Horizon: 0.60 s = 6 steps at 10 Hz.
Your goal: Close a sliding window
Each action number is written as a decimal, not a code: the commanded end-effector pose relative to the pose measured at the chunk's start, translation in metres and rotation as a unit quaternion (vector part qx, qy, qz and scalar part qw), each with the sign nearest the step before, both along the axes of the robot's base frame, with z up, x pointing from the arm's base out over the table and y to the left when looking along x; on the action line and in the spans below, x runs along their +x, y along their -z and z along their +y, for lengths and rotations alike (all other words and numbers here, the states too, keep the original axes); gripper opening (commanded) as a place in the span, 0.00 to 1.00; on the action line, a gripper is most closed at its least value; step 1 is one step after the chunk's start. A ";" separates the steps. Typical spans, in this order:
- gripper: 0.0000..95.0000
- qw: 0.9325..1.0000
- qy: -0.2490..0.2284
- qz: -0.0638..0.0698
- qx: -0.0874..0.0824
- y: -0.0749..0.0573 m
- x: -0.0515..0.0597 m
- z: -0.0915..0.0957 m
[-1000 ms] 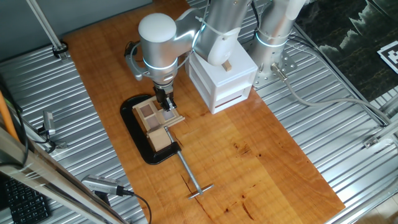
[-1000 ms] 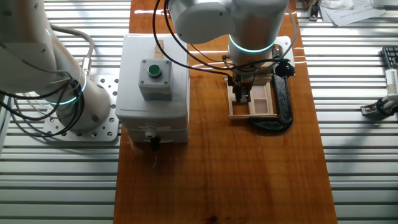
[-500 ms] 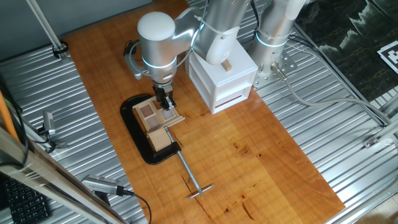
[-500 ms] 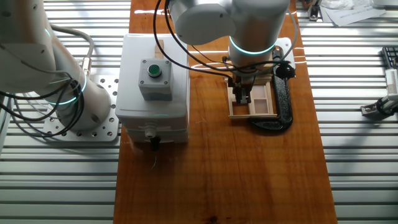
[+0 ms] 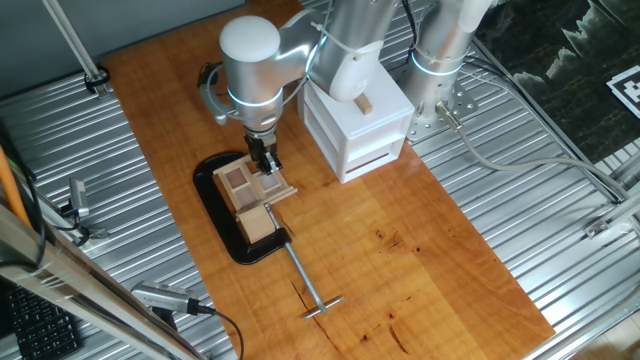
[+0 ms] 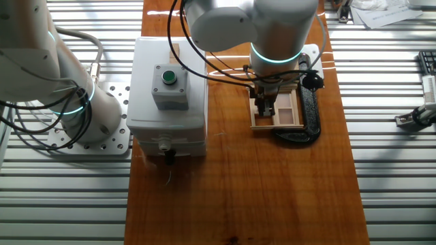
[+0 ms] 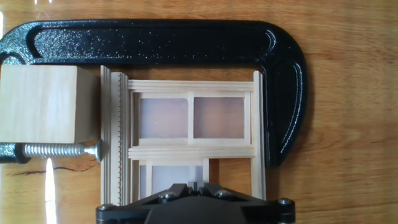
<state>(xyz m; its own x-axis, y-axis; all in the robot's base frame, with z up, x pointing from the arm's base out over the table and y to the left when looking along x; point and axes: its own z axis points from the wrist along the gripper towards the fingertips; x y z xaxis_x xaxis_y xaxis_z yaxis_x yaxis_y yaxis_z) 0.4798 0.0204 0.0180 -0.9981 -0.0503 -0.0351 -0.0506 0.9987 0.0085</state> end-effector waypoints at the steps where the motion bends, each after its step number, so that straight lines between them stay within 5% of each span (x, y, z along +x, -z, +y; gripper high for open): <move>1: 0.00 1.000 -0.002 -0.001 0.000 0.001 0.000 -0.003; 6: 0.00 1.000 -0.003 -0.001 0.003 0.001 -0.001 -0.007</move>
